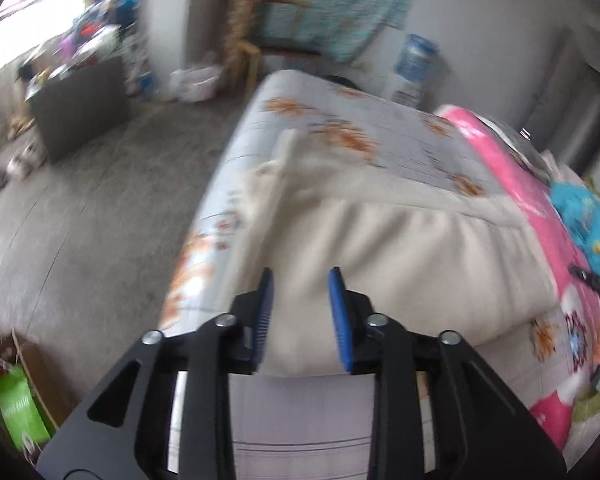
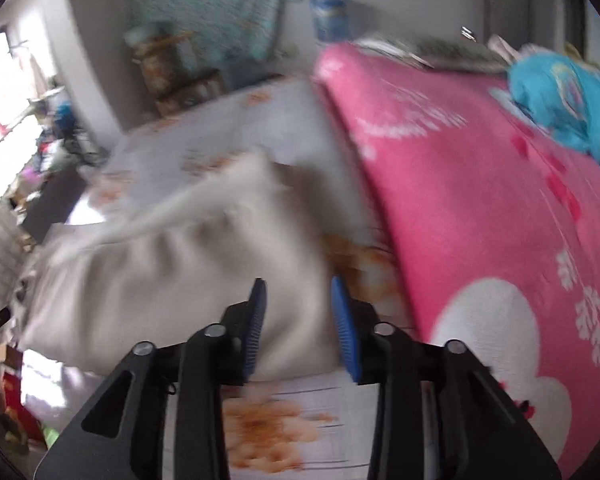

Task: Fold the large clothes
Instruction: 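Open both tools and pull them back from the folded jacket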

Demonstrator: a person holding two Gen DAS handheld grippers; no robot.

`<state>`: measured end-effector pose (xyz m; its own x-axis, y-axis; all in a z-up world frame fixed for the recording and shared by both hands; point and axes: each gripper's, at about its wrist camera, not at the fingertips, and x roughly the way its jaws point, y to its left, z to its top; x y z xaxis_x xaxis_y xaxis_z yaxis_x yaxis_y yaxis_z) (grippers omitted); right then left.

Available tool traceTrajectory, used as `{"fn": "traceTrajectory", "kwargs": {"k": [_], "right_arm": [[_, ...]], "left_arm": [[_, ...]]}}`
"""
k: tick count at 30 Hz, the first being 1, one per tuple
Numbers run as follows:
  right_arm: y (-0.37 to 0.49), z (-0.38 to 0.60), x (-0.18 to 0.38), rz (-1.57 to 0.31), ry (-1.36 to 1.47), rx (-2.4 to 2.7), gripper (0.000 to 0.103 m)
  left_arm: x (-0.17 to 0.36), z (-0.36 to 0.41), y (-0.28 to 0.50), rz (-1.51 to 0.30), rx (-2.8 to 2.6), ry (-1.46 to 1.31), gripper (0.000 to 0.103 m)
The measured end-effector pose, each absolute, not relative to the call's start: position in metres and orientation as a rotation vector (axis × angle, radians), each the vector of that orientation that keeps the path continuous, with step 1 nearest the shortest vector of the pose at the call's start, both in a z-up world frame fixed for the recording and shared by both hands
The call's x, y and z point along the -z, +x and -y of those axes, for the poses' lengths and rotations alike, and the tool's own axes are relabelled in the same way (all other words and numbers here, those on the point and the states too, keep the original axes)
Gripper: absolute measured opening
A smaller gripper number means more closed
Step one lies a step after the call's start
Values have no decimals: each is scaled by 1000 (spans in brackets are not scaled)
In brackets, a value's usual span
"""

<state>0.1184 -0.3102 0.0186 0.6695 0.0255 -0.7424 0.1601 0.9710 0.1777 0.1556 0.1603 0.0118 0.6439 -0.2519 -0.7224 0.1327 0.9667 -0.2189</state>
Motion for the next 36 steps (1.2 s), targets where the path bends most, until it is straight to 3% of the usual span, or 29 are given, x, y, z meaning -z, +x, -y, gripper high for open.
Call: {"fn": "traceTrajectory", "kwargs": {"k": [5, 8, 14, 19, 25, 28, 36], "right_arm": [[139, 258, 25, -967, 100, 26, 56], [143, 254, 39, -1010, 87, 74, 59], [134, 201, -3, -884, 69, -72, 64], [149, 150, 43, -977, -65, -112, 67], [135, 137, 9, -897, -66, -146, 67], [149, 118, 31, -944, -113, -187, 69], [145, 159, 14, -916, -41, -94, 73]], "left_arm": [[12, -94, 159, -919, 264, 39, 69], [36, -76, 160, -959, 189, 123, 73], [13, -58, 160, -915, 210, 95, 73], [34, -43, 172, -984, 147, 109, 75], [36, -44, 168, -984, 123, 120, 78], [36, -45, 168, -988, 121, 117, 79], [36, -47, 171, -990, 122, 113, 84]]}}
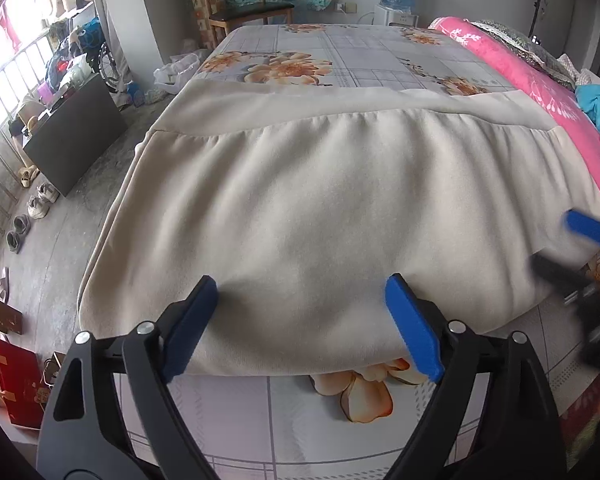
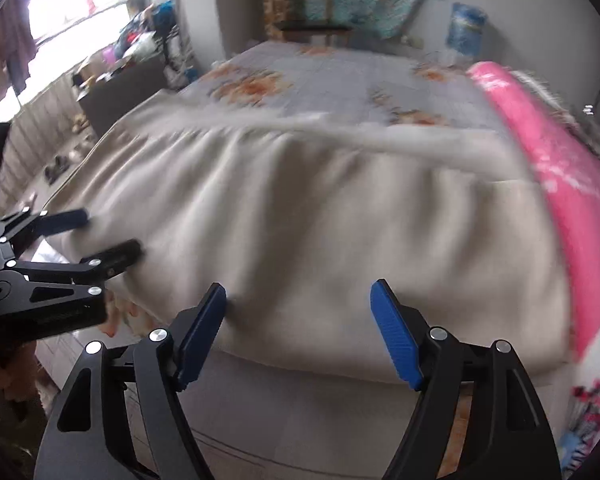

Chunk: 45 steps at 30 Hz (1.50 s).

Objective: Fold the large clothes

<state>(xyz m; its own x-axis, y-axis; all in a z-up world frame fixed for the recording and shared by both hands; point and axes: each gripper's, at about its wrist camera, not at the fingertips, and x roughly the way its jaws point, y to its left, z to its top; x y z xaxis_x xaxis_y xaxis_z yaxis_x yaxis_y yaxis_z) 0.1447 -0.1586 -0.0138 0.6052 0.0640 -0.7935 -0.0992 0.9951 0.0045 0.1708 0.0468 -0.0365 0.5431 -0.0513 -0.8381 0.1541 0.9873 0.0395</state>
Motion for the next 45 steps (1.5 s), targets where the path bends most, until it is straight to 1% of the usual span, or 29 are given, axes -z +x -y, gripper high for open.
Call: {"fn": "traceTrajectory", "kwargs": {"k": [3, 5, 6, 8, 13, 16, 21, 25, 29, 35, 39, 45], "right_arm": [[138, 190, 16, -916, 0, 16, 75], [144, 213, 36, -983, 25, 104, 77], [144, 220, 43, -1006, 42, 109, 81], [141, 228, 45, -992, 106, 94, 82], [133, 219, 27, -978, 133, 70, 82], [115, 208, 9, -931, 100, 56, 82], [79, 190, -19, -817, 87, 40, 93], [58, 176, -38, -727, 51, 73, 96], [32, 158, -58, -621, 8, 111, 97], [6, 143, -74, -546, 1, 113, 97], [-1, 142, -74, -572, 14, 111, 97], [-2, 146, -67, -643, 9, 134, 97]], "left_arm": [[37, -48, 171, -994, 131, 105, 84], [37, -49, 171, -991, 131, 105, 85], [37, -49, 171, -990, 129, 104, 86], [38, -51, 172, -989, 124, 100, 88], [33, -57, 170, -979, 126, 72, 90], [20, -62, 155, -908, 140, 50, 90], [-8, -67, 116, -799, 188, 42, 90], [-26, -69, 91, -760, 227, 25, 93], [-38, -65, 72, -746, 247, 40, 93], [-55, -57, 51, -703, 171, 99, 95], [-66, -57, 42, -687, 96, 82, 95], [-67, -61, 37, -700, -10, 44, 95]]}}
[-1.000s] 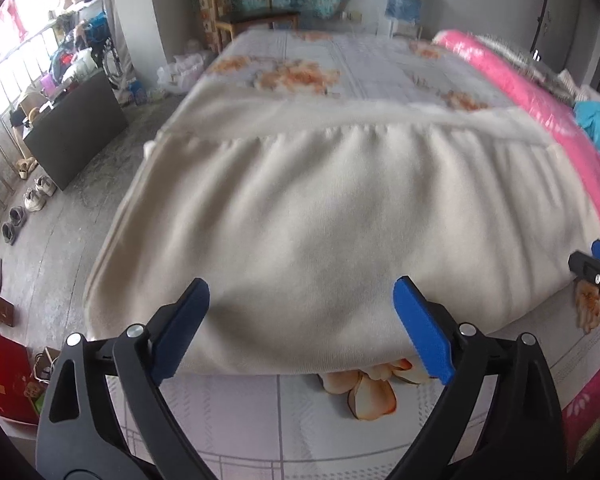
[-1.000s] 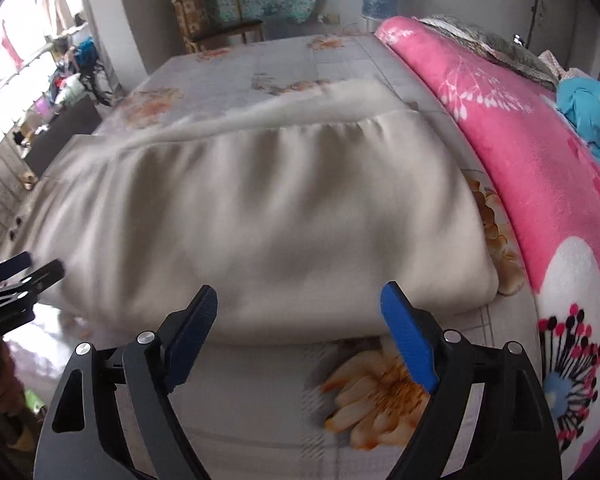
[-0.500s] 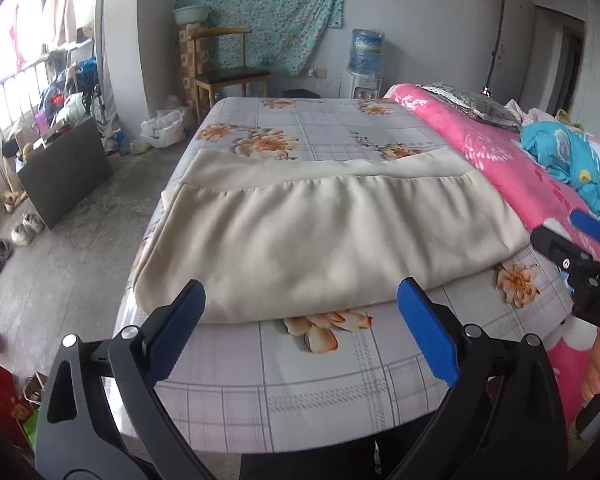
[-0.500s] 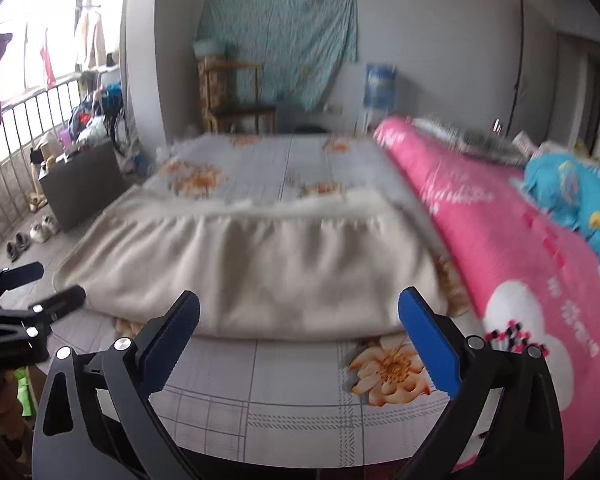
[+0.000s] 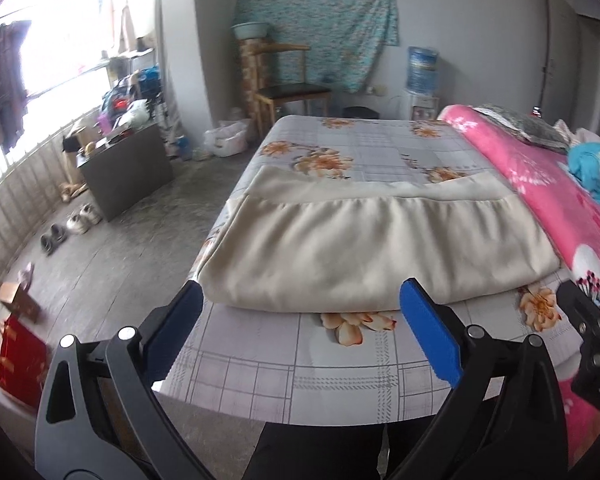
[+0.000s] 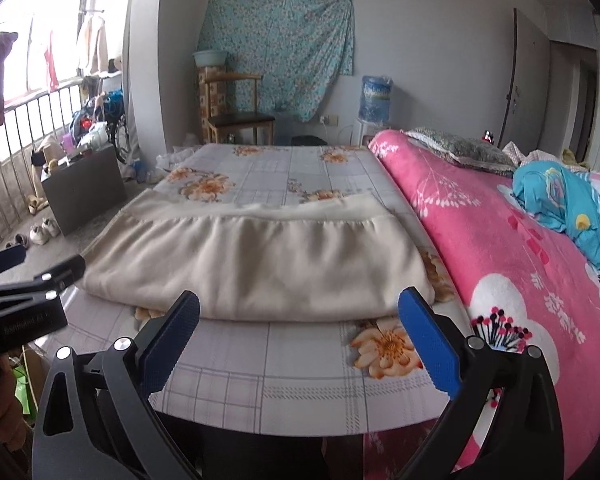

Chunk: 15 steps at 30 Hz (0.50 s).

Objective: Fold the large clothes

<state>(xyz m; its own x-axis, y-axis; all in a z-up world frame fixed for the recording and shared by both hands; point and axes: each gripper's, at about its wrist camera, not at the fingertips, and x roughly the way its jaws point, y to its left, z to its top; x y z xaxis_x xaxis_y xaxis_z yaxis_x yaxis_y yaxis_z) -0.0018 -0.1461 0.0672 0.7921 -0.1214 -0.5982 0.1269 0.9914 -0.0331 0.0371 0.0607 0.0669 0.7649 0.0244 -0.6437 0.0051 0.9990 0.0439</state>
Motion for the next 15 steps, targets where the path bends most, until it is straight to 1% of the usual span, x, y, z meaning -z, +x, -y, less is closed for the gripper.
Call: {"fn": "traceTrajectory", "kwargs": {"k": [9, 15], "right_arm": [[9, 164, -47, -766, 71, 155, 97], [16, 169, -39, -809, 67, 160, 97]], "left_arm": [[-41, -51, 55, -867, -1, 17, 95], [-29, -38, 61, -929, -11, 34, 95]]}}
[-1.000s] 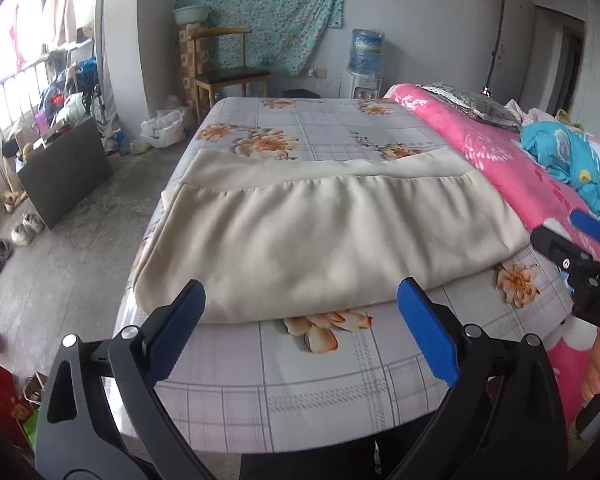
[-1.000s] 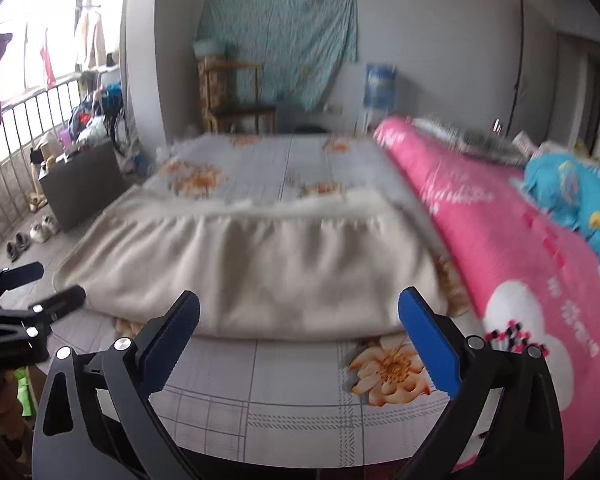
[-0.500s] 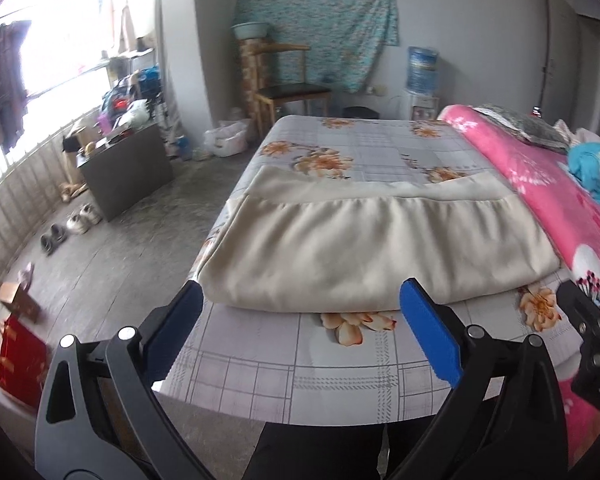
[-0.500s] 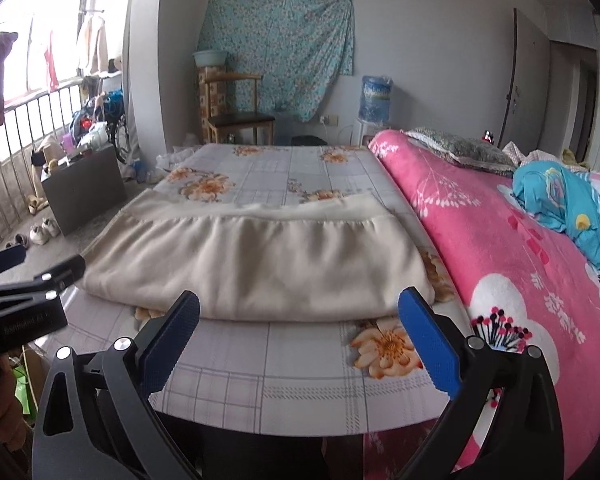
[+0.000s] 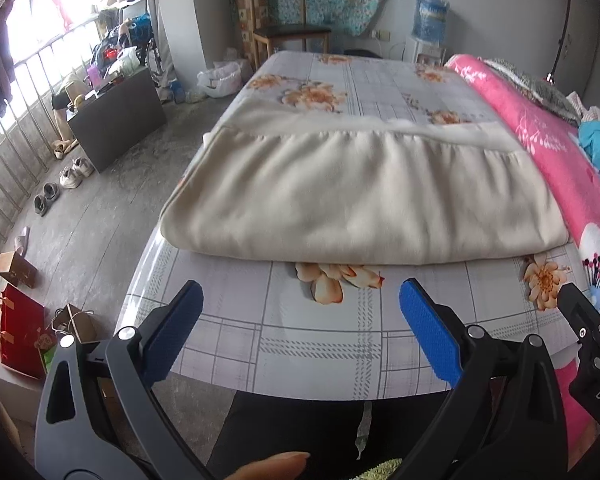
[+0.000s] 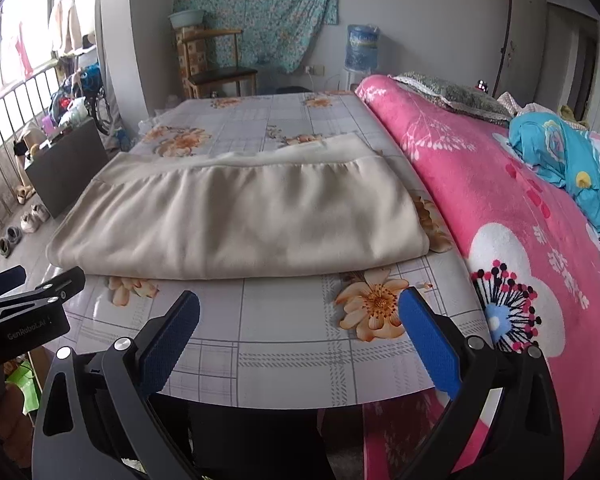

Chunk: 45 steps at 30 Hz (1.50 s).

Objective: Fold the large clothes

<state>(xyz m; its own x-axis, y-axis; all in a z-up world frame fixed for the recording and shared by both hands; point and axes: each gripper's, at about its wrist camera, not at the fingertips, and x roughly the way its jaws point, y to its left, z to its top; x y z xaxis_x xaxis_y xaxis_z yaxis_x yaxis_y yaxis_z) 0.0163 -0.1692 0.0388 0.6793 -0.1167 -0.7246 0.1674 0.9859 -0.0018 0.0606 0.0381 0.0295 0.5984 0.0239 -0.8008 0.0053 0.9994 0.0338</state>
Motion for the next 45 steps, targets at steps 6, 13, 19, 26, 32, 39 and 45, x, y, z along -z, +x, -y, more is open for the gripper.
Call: {"fn": "traceTrajectory", "kwargs": {"k": [6, 13, 19, 26, 32, 39, 45], "right_arm": [[24, 166, -35, -832, 51, 150, 97], [27, 166, -31, -859, 53, 153, 97], [28, 168, -29, -872, 58, 161, 97], [28, 170, -29, -877, 60, 164, 97], [29, 172, -29, -876, 59, 164, 97], [29, 173, -30, -876, 63, 168, 97], [29, 173, -29, -877, 59, 165, 97]], "left_arm": [[-22, -30, 62, -963, -4, 59, 95], [-19, -27, 62, -977, 14, 74, 95], [-17, -27, 63, -988, 15, 74, 95], [-16, -28, 63, -993, 17, 72, 95], [-16, -29, 64, -994, 15, 68, 95], [-16, -28, 64, -994, 19, 71, 95], [-17, -26, 64, -995, 22, 82, 95]]}}
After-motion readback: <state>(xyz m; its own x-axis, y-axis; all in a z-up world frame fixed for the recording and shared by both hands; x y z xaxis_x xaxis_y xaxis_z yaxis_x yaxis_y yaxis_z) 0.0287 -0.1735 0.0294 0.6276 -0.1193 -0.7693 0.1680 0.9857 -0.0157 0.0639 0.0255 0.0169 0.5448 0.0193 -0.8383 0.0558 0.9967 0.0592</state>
